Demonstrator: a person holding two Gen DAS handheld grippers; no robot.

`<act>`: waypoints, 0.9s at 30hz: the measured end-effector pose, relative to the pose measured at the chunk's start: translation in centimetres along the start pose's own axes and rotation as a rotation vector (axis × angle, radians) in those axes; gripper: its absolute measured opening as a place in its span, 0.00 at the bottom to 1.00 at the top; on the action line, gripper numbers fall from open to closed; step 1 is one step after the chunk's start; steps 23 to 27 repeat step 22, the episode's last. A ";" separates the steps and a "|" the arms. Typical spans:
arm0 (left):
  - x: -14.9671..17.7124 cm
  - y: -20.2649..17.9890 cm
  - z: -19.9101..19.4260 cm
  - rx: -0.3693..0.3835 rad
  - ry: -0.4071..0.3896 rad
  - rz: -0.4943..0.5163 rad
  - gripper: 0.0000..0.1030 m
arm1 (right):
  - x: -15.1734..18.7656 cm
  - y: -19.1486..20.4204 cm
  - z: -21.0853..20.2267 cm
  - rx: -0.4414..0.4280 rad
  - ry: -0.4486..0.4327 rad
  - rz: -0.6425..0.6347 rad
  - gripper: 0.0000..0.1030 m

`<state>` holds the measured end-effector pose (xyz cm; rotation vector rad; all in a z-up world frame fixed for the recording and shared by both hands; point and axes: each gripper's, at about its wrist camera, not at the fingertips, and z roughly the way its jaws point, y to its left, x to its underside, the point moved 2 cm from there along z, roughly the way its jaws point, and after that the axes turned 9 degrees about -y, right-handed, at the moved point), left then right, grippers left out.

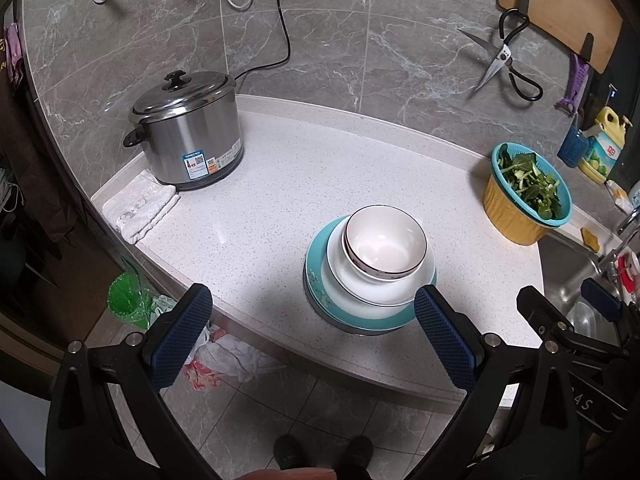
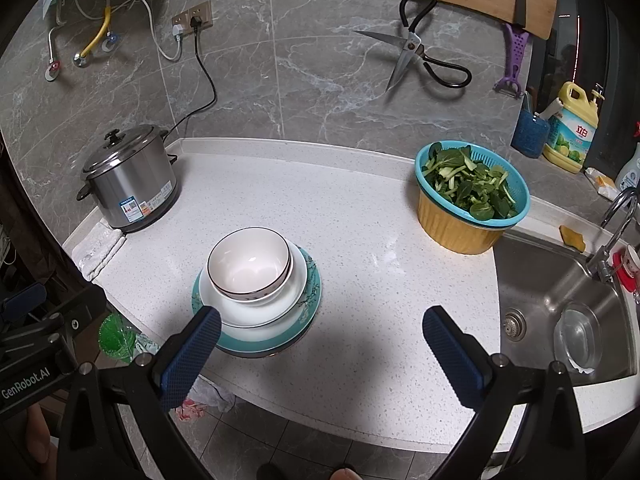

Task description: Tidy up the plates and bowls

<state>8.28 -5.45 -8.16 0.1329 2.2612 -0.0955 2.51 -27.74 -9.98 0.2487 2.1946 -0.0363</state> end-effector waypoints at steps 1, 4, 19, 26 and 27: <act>0.0 0.0 0.0 0.002 0.000 0.000 1.00 | 0.0 0.0 0.0 0.000 0.000 -0.001 1.00; 0.1 0.0 0.0 0.001 -0.001 0.000 1.00 | -0.1 0.1 0.0 -0.001 0.000 -0.002 1.00; 0.2 0.1 -1.2 -0.002 -0.042 -0.020 1.00 | 0.1 -0.3 -0.1 -0.004 0.003 0.000 1.00; 0.2 0.2 -1.4 0.001 -0.050 -0.023 1.00 | 0.1 -0.4 0.0 -0.005 0.003 0.000 1.00; 0.2 0.2 -1.4 0.001 -0.050 -0.023 1.00 | 0.1 -0.4 0.0 -0.005 0.003 0.000 1.00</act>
